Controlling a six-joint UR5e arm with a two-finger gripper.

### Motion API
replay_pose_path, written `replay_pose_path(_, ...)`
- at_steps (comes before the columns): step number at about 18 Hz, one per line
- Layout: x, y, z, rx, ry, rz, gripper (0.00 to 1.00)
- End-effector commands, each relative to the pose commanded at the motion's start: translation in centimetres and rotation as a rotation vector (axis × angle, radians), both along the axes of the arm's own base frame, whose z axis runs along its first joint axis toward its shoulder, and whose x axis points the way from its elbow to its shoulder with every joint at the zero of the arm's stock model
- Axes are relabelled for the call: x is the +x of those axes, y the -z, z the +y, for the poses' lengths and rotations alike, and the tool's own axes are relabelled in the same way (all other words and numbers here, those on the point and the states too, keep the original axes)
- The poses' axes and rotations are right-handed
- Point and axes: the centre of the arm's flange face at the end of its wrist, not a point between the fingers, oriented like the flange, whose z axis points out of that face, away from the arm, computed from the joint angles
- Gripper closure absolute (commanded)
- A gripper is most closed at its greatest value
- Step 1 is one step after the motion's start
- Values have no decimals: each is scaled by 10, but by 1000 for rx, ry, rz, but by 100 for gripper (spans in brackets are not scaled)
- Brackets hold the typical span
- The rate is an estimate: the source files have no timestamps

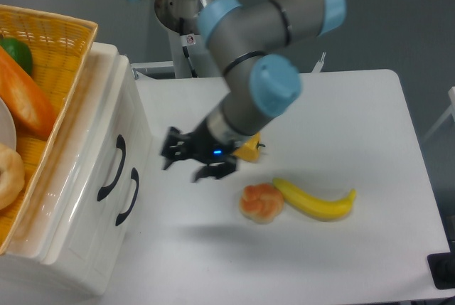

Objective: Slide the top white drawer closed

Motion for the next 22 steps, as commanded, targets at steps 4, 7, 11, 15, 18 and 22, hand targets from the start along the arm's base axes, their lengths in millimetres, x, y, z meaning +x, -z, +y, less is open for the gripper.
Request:
replay_pose_path(4,-56,-2,-57,-80,-61,112,0)
replay_pose_path(7,-92,9,-106,-183,-1,187,0)
replay_pose_path(11,-131,21,-142,-184,184,298,0)
replay_pose_path(15,-154,50,-149,-227,494,393,0)
replay_pose_path(18,-167,65,-148,-226,634,434,0)
replay_pose_path(22,-186,75,-171,-224,697,434,0)
